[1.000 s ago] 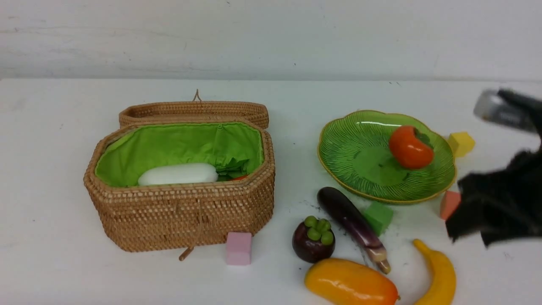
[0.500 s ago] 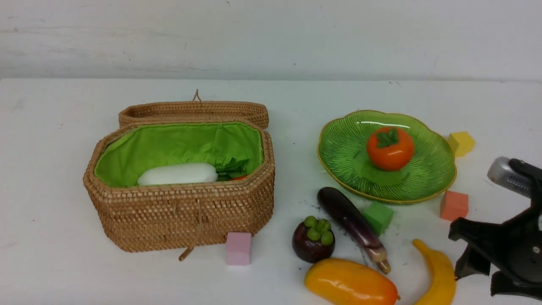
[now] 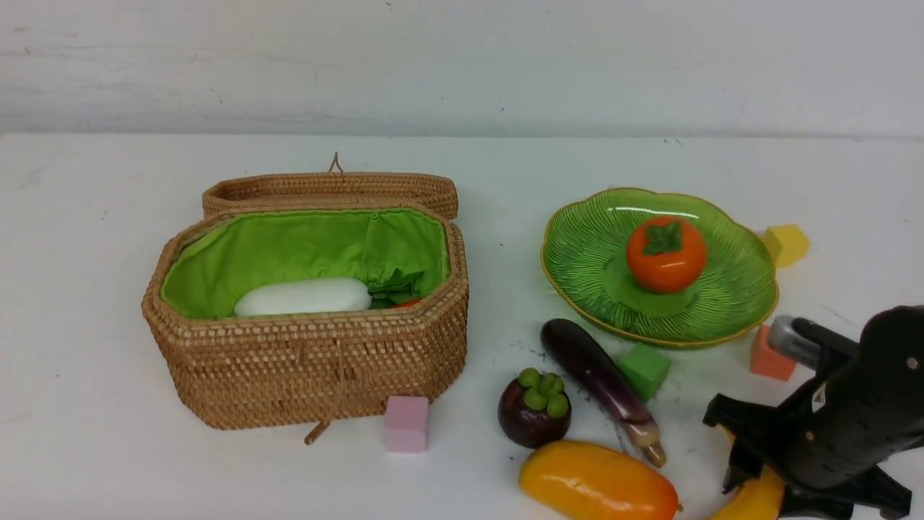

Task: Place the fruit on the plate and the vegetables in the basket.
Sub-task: Use the right arm to grab a banana and put it into the right plate

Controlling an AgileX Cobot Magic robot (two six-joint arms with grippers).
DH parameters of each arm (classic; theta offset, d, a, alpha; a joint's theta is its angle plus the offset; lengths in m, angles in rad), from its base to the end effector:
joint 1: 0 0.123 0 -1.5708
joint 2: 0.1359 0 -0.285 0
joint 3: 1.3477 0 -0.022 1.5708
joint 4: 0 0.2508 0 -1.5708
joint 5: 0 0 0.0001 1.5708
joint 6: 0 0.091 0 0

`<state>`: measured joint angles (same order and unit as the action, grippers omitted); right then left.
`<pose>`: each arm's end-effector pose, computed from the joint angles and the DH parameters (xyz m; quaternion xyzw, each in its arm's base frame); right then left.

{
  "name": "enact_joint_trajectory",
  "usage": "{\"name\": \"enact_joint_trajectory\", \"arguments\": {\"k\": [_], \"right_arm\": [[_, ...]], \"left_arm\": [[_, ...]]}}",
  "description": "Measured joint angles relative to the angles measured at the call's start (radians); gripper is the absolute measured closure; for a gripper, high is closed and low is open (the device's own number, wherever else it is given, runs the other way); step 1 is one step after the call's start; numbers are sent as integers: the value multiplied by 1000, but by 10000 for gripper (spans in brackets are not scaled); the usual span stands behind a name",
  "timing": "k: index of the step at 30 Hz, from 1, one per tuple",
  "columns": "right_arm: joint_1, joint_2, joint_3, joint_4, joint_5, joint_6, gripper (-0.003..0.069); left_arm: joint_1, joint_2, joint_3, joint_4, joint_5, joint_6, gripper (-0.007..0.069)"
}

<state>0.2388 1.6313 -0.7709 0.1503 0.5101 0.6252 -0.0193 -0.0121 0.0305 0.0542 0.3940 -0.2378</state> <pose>0.2671 0.0719 0.1562 0.2480 0.9571 0.1013 0.1106 0.0521 0.0009 0.1683 -0.0744 0.8087 -0.0519 0.5812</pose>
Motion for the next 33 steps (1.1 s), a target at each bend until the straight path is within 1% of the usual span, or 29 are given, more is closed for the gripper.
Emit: {"name": "enact_joint_trajectory", "arguments": {"k": [4,7,12,14,15,17,18,19,20,22,23,24,25,26,28,33], "right_arm": [[2,1,-3,-45,29,-88,308],[2,-13,-3,-76,70,-128,317],[-4,-80,-23,-106,146,-139,317],[-40,-129,-82,-104,183,-140,317],[-75,-151,-139,-103,207,-141,317],[-105,-160,-181,-103,222,-142,317],[-154,-162,-245,-102,237,-146,317],[-166,-161,-274,-101,241,-148,317],[-204,-149,-344,-96,253,-167,317],[-237,-121,-436,-77,270,-212,317],[-242,-117,-446,-74,271,-218,317],[-251,-69,-533,-47,283,-264,317],[-252,-63,-542,-45,284,-269,317],[-252,-13,-602,-26,287,-292,317],[-252,79,-691,-10,285,-307,317],[-252,278,-827,-2,252,-323,317]], "left_arm": [[0,0,0,0,0,0,407],[0,0,0,0,0,0,406],[0,0,0,0,0,0,403],[0,0,0,0,0,0,400],[0,0,0,0,0,0,398],[0,0,0,0,0,0,396],[0,0,0,0,0,0,395],[0,0,0,0,0,0,393],[0,0,0,0,0,0,391],[0,0,0,0,0,0,389],[0,0,0,0,0,0,389],[0,0,0,0,0,0,388],[0,0,0,0,0,0,388],[0,0,0,0,0,0,388],[0,0,0,0,0,0,386],[0,0,0,0,0,0,386]]}}
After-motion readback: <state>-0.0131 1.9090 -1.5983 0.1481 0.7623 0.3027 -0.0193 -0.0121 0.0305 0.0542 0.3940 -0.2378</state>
